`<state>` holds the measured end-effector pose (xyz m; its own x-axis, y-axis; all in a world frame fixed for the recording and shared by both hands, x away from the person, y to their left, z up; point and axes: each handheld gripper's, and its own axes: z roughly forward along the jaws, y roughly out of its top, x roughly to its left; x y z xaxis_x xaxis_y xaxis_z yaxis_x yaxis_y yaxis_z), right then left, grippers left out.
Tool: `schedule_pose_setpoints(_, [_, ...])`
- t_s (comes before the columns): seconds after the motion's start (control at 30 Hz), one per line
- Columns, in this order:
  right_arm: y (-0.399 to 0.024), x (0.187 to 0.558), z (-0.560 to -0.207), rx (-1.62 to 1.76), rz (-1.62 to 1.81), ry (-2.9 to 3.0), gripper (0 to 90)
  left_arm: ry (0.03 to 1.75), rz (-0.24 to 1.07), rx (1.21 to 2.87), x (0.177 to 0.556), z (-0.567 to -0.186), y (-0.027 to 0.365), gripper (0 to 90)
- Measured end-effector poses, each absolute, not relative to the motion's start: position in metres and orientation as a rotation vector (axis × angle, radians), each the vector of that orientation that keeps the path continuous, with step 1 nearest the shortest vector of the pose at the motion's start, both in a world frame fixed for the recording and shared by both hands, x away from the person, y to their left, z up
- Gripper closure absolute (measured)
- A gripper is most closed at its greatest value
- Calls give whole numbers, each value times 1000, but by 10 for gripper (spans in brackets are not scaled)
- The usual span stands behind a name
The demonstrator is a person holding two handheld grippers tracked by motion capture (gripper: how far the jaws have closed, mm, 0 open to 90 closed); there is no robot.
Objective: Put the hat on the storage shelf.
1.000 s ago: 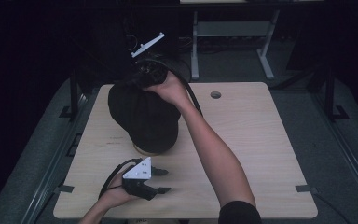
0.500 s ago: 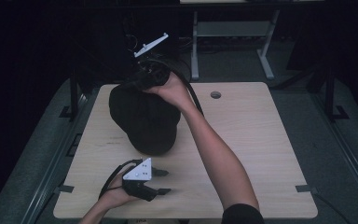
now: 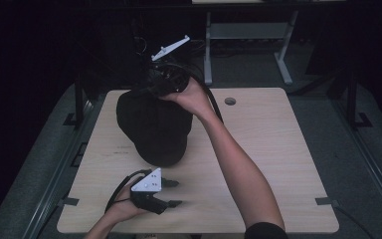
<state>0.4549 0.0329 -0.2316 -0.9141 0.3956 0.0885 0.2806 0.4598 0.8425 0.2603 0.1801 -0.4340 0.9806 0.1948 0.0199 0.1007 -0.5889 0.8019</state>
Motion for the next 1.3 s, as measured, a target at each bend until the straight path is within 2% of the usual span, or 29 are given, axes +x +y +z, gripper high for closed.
schedule_pose_setpoints(0.47, [9, 440, -225, 611, 1473, 2560, 305, 262, 172, 2202, 263, -434, 187, 343])
schedule_pose_setpoints(1.3, [-50, 425, -225, 732, 1455, 2509, 280, 303, 186, 2195, 265, -436, 188, 309])
